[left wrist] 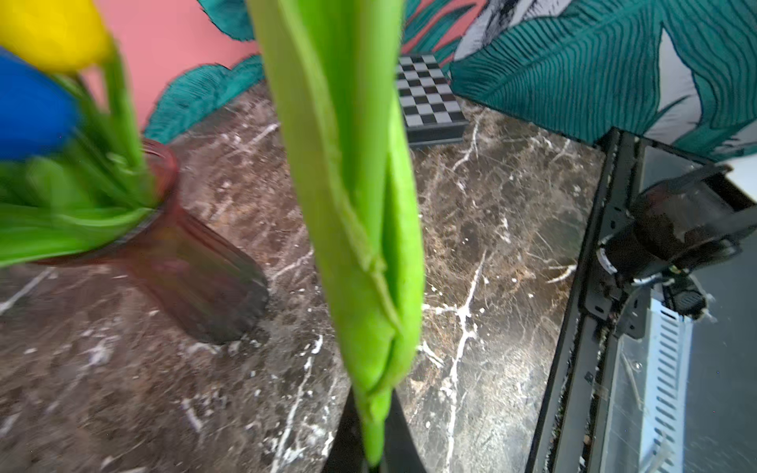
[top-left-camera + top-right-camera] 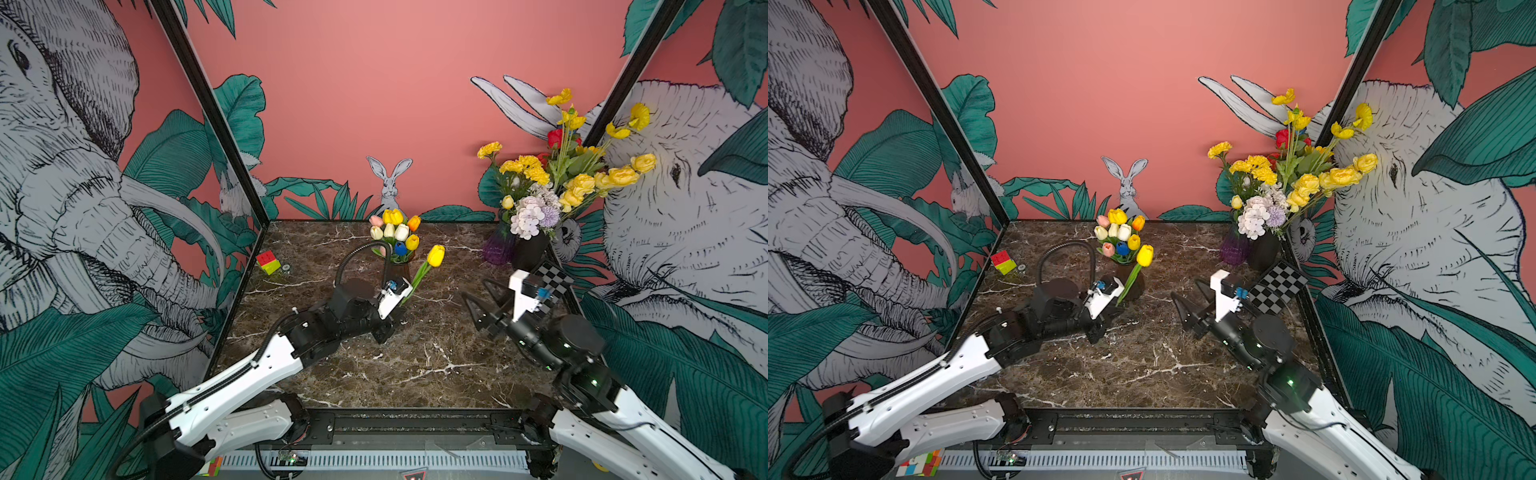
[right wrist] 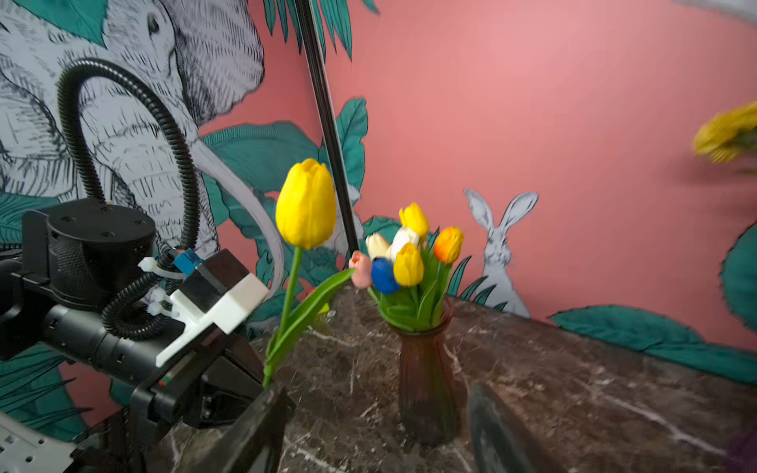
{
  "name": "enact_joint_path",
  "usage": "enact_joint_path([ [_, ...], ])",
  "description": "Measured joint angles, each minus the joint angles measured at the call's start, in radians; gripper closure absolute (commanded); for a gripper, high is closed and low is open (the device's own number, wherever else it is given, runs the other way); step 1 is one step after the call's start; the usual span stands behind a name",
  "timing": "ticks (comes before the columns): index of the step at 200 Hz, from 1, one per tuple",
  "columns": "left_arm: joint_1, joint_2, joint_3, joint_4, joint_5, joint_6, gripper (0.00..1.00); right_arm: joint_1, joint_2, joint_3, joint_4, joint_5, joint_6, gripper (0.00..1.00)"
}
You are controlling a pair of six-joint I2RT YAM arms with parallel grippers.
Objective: Pick out yellow flowers from the vase
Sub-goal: Pick up the flower from the vase, then place the flower at the center of the board.
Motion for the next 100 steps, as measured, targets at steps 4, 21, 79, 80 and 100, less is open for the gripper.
enact_joint_path([
  [4,0.002,-0.010,0.021,-0.027,-0.023,0.001,1.00,0.000,-0.029,-0.003,0.003,0.013,-0.016,0.27],
  [21,0.031,-0.043,0.113,-0.138,-0.104,0.002,1.00,0.000,-0.121,-0.028,0.021,0.095,-0.080,0.26],
  [79,0.513,-0.059,0.181,-0.380,-0.164,-0.014,1.00,0.000,-0.167,-0.134,-0.006,0.251,-0.140,0.26],
  [80,0.527,-0.058,0.180,-0.381,-0.161,-0.016,1.00,0.000,-0.166,-0.134,-0.007,0.252,-0.140,0.26],
  [100,0.716,-0.023,0.145,-0.405,-0.130,-0.032,1.00,0.000,-0.163,-0.140,-0.016,0.262,-0.139,0.26],
])
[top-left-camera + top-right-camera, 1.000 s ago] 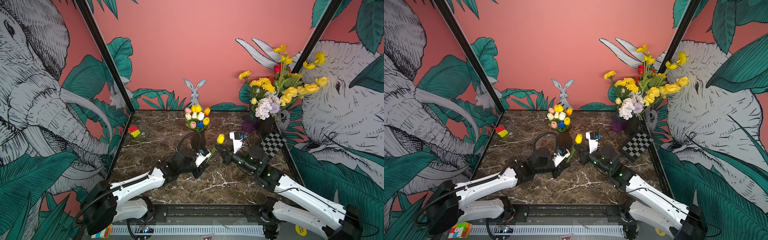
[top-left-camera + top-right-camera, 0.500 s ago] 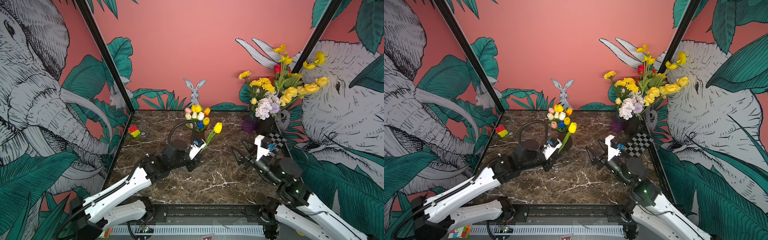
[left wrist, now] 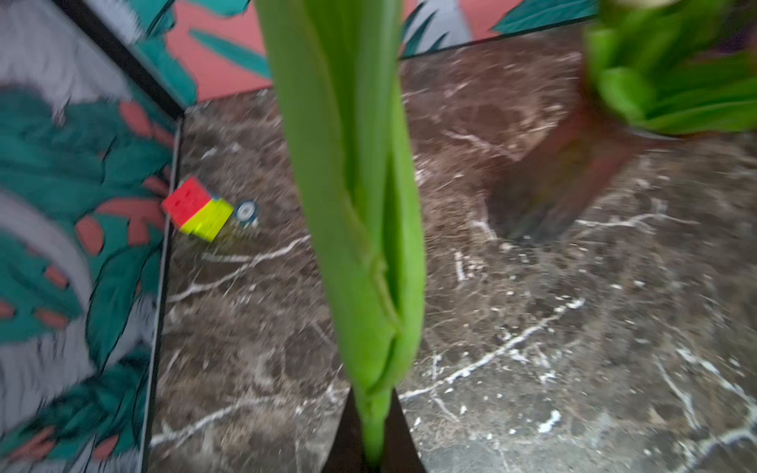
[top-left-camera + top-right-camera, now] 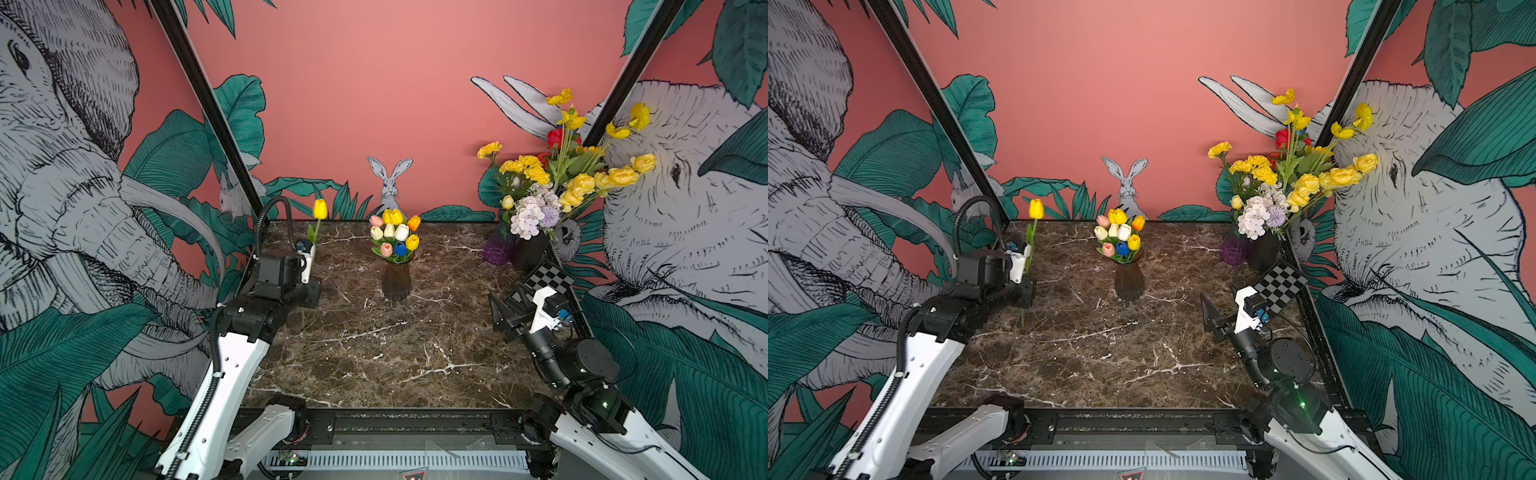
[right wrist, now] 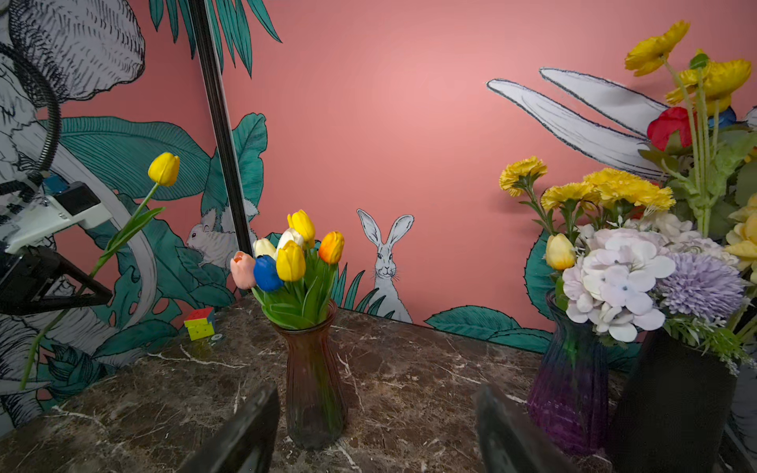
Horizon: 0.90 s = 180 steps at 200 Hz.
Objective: Pick out yellow flowers from the vase
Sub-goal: Place the flower at the center of the board.
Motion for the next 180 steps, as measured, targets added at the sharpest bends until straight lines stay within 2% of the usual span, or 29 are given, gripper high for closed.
enact_joint_path([
  [15,0.051,0.032,-0.039,-0.007,0.001,-0.025,1.00,0.000,0.000,-0.012,0.001,0.005,0.007,0.26],
  [60,0.083,0.090,-0.201,0.031,-0.002,-0.112,1.00,0.000,0.000,-0.072,-0.014,0.011,0.037,0.26],
  [81,0.150,0.141,-0.267,0.071,0.009,-0.129,1.00,0.000,0.005,-0.082,-0.026,0.015,0.043,0.26],
  [113,0.229,0.274,-0.272,0.079,0.012,-0.131,1.00,0.000,0.010,-0.082,-0.046,0.026,0.029,0.26],
  [180,0.248,0.473,-0.281,0.090,0.030,-0.167,1.00,0.000,-0.021,-0.095,-0.066,0.068,-0.002,0.26],
])
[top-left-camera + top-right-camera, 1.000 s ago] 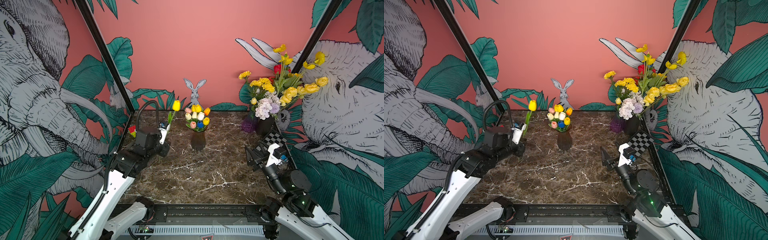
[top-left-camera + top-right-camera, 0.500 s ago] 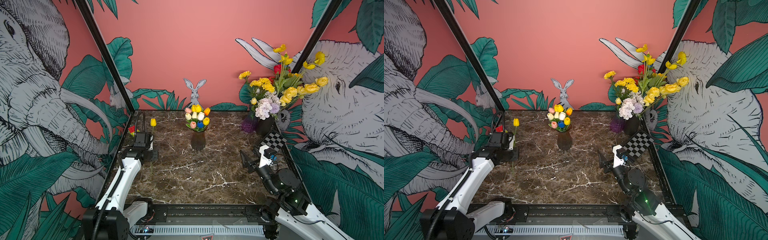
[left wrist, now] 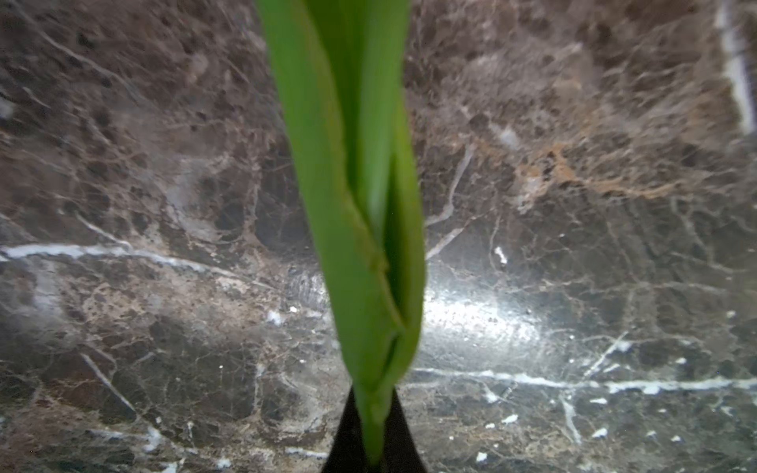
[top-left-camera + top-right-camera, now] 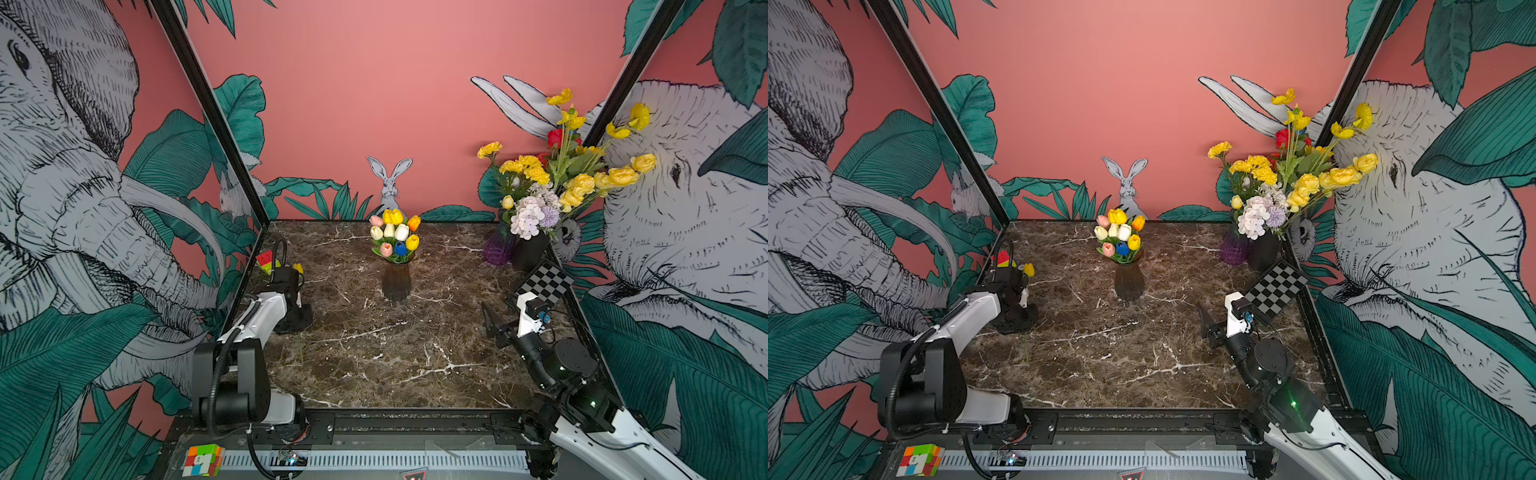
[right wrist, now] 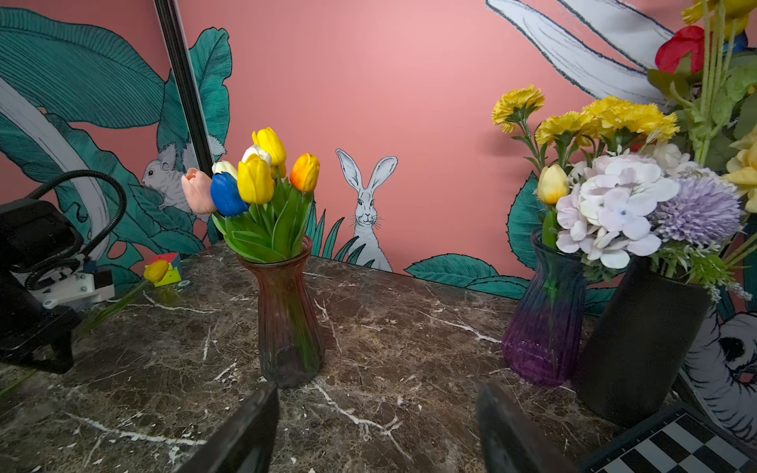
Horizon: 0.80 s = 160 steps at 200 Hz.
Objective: Pick out yellow flowers from the vase
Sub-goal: Place the flower at the center of the board.
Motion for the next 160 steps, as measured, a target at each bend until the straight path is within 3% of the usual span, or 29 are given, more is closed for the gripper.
enact_joint_path([
  [35,0.048,0.142,0.008,-0.013,0.008,0.000,1.00,0.000,0.006,-0.002,-0.010,0.006,0.000,0.26],
  [81,0.093,0.153,0.059,-0.035,-0.057,0.000,1.00,0.000,0.004,-0.002,-0.018,0.006,0.003,0.26],
  [125,0.104,0.152,0.063,-0.053,-0.085,-0.003,0.78,0.000,0.004,-0.002,-0.018,0.006,0.004,0.26],
  [160,0.103,0.112,0.063,-0.063,-0.108,-0.001,0.65,0.000,0.014,-0.002,-0.018,0.002,0.006,0.27],
])
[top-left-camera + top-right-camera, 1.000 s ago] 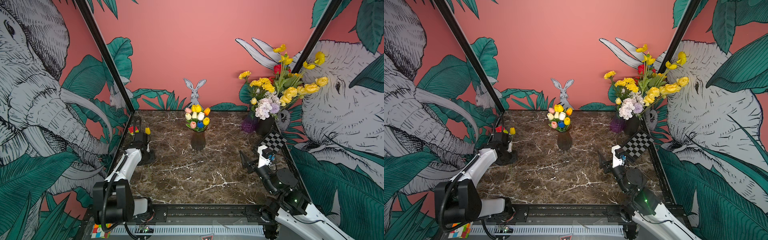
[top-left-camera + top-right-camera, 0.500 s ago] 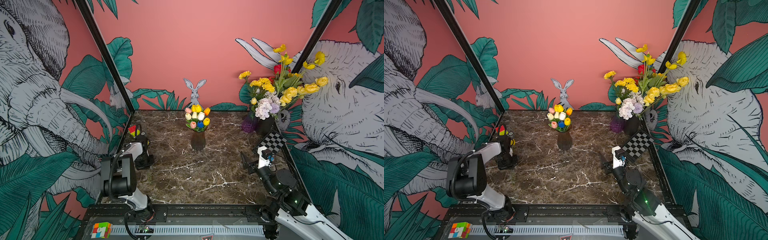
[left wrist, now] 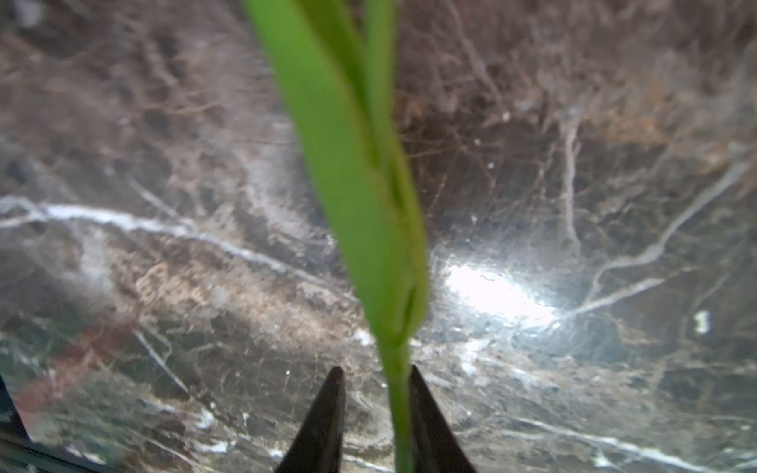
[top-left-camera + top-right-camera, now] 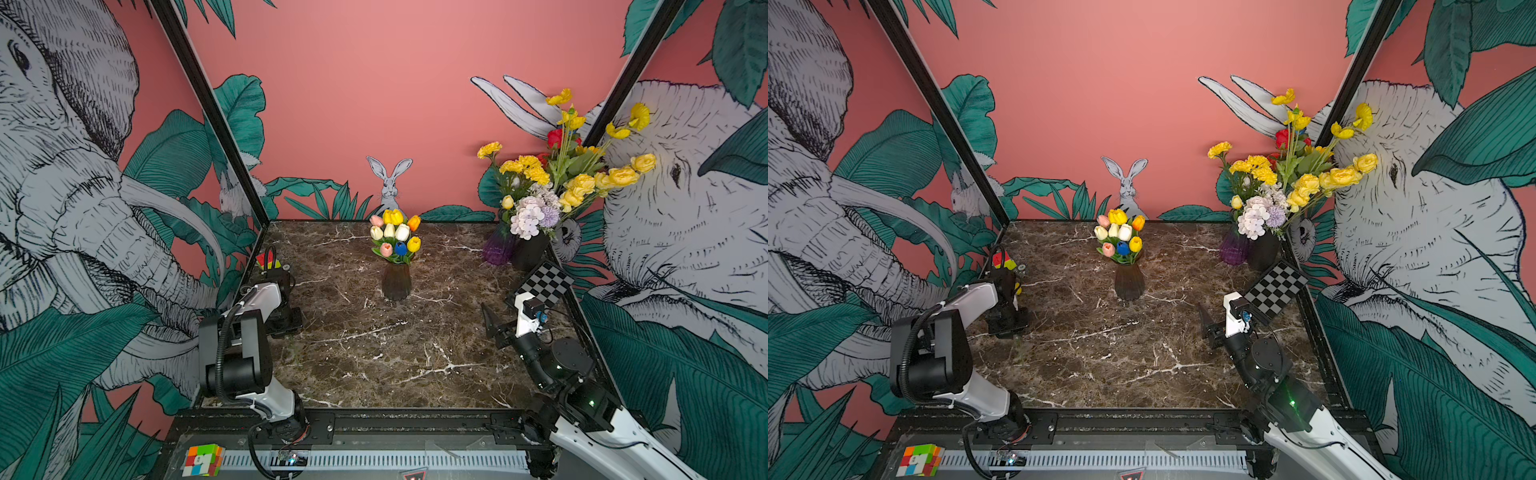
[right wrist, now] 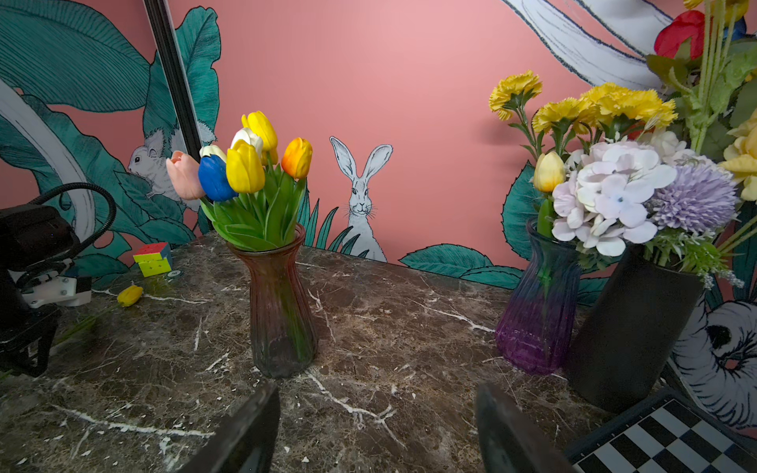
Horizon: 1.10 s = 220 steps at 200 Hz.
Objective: Pick out yellow flowers from the vase
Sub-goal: Place the flower at the center of the board, then pick up the flower from the vase.
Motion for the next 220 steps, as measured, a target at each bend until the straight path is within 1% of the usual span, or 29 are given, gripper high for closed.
enact_joint_path([
  [14,0.000,-0.061,0.000,0.000,-0.012,0.000,0.58,0.000,0.026,0.000,0.001,-0.017,0.001,0.27],
  [29,-0.002,-0.171,0.000,0.006,-0.022,-0.001,0.52,0.000,0.089,0.009,0.000,-0.051,0.004,0.27],
  [37,-0.006,-0.226,0.000,0.012,-0.022,0.000,0.47,0.000,0.121,0.013,0.002,-0.071,0.007,0.28],
  [54,-0.026,-0.357,-0.006,0.040,-0.018,0.000,0.43,0.000,0.200,0.016,0.024,-0.122,0.023,0.30],
  [68,-0.050,-0.438,-0.017,0.065,0.010,0.005,0.42,0.000,0.269,0.017,0.068,-0.164,0.041,0.32],
  [91,-0.082,-0.537,-0.037,0.113,0.105,0.013,0.38,0.000,0.405,0.050,0.147,-0.232,0.062,0.43],
  [108,-0.087,-0.609,-0.064,0.161,0.193,0.011,0.37,0.000,0.522,0.098,0.218,-0.294,0.074,0.49],
  [140,-0.089,-0.748,-0.108,0.233,0.319,0.003,0.35,0.000,0.670,0.172,0.355,-0.372,0.085,0.60],
  [162,-0.090,-0.821,-0.124,0.274,0.373,-0.009,0.35,0.000,0.756,0.220,0.445,-0.386,0.089,0.68],
  [187,-0.091,-0.870,-0.135,0.297,0.405,-0.023,0.35,0.000,0.857,0.267,0.543,-0.378,0.085,0.71],
  [220,-0.093,-0.896,-0.142,0.314,0.429,-0.034,0.35,0.000,0.961,0.329,0.589,-0.357,0.062,0.75],
])
